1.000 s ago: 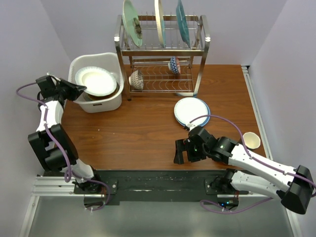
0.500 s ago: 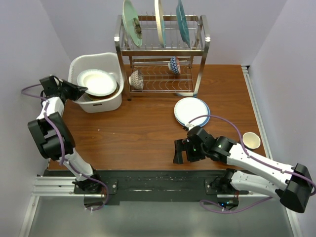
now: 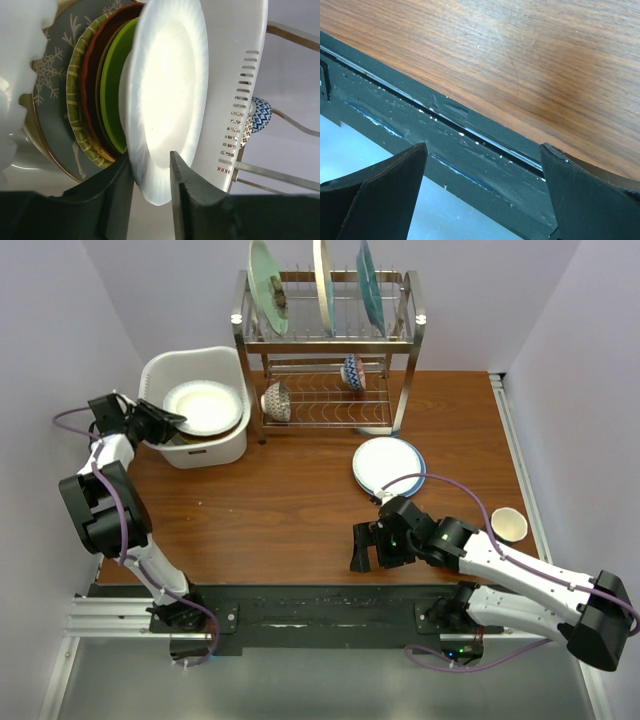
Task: Place the plates into the plastic bin on the countertop
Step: Place the plate in the plastic bin, then move the plate to the center of the board.
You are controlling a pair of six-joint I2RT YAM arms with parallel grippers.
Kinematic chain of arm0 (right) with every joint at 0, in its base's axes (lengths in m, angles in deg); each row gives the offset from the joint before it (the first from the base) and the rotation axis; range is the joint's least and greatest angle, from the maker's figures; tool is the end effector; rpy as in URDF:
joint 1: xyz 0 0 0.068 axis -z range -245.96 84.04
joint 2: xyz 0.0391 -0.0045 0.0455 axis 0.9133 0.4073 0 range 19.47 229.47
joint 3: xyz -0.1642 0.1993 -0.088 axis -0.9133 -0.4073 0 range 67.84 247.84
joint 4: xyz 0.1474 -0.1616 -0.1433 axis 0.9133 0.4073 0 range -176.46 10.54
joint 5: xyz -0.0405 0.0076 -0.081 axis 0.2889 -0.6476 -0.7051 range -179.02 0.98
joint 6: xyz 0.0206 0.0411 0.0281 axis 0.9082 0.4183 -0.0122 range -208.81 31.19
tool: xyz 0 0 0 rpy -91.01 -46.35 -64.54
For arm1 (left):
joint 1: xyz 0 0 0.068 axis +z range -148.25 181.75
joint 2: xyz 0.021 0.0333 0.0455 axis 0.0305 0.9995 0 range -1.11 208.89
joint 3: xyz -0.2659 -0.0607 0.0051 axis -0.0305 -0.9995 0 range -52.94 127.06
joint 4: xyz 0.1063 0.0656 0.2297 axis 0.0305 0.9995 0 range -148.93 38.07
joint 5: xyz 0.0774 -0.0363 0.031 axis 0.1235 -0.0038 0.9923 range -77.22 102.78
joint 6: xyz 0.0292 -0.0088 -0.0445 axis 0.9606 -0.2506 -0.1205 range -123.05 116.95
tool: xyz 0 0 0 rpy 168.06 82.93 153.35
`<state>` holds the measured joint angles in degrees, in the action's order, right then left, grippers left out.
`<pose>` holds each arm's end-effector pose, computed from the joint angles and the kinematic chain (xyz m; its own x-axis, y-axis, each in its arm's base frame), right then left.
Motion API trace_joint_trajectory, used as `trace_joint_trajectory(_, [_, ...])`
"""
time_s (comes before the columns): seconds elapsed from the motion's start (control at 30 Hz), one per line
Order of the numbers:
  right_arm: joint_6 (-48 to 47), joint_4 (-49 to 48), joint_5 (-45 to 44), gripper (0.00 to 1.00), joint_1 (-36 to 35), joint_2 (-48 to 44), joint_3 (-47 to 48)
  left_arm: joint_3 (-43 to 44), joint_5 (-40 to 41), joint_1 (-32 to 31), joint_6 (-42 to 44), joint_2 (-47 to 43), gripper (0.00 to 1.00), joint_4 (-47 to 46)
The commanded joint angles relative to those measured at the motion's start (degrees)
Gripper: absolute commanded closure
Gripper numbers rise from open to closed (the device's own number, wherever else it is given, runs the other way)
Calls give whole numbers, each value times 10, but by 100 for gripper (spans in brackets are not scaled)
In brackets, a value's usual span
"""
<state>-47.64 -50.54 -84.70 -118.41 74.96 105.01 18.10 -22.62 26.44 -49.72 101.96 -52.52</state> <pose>0.1112 0.1490 0.2222 -0.9103 -0.1073 -0.3997 -0.2898 0.8548 0.4306 0.3719 0.1483 0.2274 -0.4397 -0.8549 -0.2755 -0.3617 0.4493 -0.8169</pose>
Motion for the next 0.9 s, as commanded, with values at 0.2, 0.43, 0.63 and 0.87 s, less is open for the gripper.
trace_joint_trajectory(0.2, [5,-9,10,1,0,-13,0,10,34,-3,91,-42,27,68])
trace_joint_trajectory(0.43, [7,-6,8,1,0,-20,4,51,111,-3,164,-109,10,166])
trace_joint_trajectory(0.63, [3,-5,9,1,0,-18,11,66,133,-3,188,-180,0,200])
trace_joint_trajectory(0.87, [-1,8,2,1,0,-23,24,58,99,-3,164,-213,0,207])
